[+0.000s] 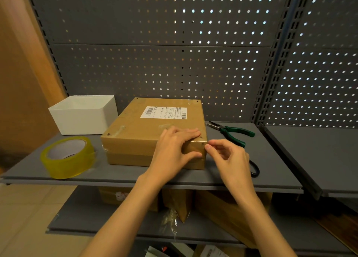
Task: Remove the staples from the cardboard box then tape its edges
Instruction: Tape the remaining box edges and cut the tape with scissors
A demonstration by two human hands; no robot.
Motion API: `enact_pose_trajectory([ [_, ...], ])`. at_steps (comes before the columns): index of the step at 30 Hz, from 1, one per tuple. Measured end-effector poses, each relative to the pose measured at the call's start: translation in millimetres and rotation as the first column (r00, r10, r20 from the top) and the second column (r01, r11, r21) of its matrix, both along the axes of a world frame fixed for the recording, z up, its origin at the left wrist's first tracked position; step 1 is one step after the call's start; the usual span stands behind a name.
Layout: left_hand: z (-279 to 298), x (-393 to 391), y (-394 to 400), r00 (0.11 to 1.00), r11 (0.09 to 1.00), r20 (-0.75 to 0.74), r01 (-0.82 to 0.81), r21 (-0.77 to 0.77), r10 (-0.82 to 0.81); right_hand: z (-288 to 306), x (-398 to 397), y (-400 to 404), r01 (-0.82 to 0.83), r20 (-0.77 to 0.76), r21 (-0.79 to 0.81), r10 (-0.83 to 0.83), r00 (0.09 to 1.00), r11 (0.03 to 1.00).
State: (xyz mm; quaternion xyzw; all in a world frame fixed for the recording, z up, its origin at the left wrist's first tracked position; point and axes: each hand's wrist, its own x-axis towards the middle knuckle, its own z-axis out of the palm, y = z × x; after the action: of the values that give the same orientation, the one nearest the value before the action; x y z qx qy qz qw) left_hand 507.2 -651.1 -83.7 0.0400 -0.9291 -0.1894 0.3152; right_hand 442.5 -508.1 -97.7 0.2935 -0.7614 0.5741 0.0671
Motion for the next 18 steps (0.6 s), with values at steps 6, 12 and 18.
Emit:
enact_pose_trajectory([
  [6,9.1,3.6,-4.4,0.993,0.987,0.1,0.076,-0.14,-0.063,8.7,5.1,-8.5,-0.099,-0.121,0.155,0.119,0.985,0.983],
  [12,5.8,4.1,-4.7,0.995,0.976,0.078,0.072,-0.207,-0.057,-0.4,6.2,-16.6,-0.185,-0.145,0.297,0.235,0.961,0.937],
  [18,5.7,10.9,-9.2,0.991,0.99,0.019,0.135,-0.029,-0.135,-1.5,7.9,-20.8,-0.236,0.033,0.149,0.234,0.972,0.96],
])
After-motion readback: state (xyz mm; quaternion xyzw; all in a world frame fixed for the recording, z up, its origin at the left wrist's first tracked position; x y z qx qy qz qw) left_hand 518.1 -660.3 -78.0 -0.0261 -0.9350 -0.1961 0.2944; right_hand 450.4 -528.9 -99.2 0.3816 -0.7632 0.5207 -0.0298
